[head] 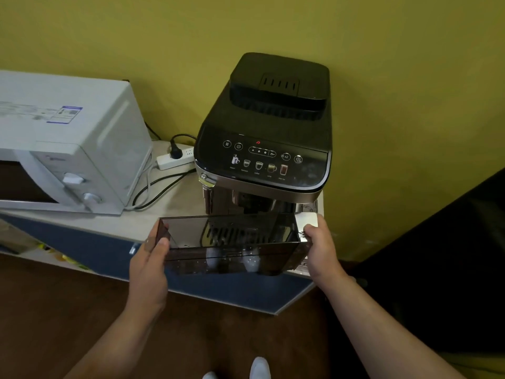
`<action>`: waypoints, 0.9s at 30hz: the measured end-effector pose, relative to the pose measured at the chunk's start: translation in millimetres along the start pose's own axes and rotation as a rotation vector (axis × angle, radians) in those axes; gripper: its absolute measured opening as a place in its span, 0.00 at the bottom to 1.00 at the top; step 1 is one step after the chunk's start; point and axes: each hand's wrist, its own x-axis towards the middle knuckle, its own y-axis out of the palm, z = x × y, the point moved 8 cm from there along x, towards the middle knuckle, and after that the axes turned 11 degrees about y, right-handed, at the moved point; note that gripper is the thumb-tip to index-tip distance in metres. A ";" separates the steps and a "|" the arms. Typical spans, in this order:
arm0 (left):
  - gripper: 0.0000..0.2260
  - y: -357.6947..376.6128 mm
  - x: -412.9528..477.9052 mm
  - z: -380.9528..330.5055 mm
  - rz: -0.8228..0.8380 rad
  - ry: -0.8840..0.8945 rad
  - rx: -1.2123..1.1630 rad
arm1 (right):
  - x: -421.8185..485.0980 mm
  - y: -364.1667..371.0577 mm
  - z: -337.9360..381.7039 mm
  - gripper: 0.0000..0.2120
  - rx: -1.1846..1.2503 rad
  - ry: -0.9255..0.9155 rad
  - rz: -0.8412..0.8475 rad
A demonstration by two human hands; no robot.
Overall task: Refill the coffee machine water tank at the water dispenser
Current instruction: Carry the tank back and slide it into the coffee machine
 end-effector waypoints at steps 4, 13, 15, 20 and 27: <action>0.17 7.0 4.7 4.9 0.014 -0.036 -0.076 | 8.7 4.2 9.7 0.19 0.026 -0.066 0.066; 0.32 20.4 9.7 5.8 0.073 -0.078 0.029 | 24.3 -9.0 6.8 0.23 -0.008 -0.063 0.201; 0.32 21.1 8.2 1.9 0.061 -0.072 0.025 | 35.6 -34.7 11.4 0.22 -0.034 -0.085 0.054; 0.31 18.6 6.7 -0.6 0.044 -0.083 0.015 | 81.8 -75.9 -15.1 0.08 -0.650 0.112 -0.248; 0.34 18.2 6.5 4.0 0.029 -0.126 -0.038 | 98.1 -60.3 -38.7 0.05 -0.976 0.223 -0.239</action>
